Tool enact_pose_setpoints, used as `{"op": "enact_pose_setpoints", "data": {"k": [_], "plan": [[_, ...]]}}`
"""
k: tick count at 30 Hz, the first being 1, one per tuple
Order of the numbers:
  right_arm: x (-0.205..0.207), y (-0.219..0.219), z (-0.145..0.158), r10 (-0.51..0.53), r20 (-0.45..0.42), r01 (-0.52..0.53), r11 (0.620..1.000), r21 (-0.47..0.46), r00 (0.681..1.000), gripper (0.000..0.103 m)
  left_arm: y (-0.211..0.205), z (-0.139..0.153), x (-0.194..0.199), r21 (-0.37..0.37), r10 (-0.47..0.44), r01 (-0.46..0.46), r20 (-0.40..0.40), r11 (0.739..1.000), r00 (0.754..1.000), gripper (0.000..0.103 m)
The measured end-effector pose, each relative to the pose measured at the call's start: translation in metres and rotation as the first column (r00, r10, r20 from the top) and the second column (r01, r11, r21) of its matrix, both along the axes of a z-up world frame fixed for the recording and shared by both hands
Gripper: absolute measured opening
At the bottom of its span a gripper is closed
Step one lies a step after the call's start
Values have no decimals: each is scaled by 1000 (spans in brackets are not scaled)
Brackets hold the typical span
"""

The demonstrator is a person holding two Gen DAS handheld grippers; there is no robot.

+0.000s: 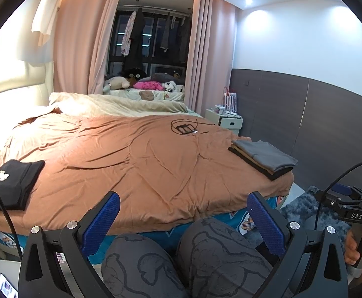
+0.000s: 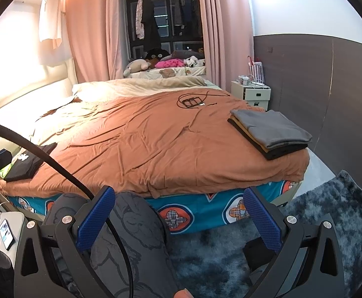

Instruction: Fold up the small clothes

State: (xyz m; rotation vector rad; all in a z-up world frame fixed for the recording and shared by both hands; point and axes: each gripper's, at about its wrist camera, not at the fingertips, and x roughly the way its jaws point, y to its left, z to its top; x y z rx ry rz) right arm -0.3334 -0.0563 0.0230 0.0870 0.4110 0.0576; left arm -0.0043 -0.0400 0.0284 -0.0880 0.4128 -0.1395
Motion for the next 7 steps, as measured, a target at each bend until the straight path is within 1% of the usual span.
{"op": "enact_pose_setpoints", "data": {"k": [7], "plan": [[-1,-4,1,2,1,-2,1000,2,1000,103,-1,0,0,-8,-6,6,5,1000,1000,103]]}}
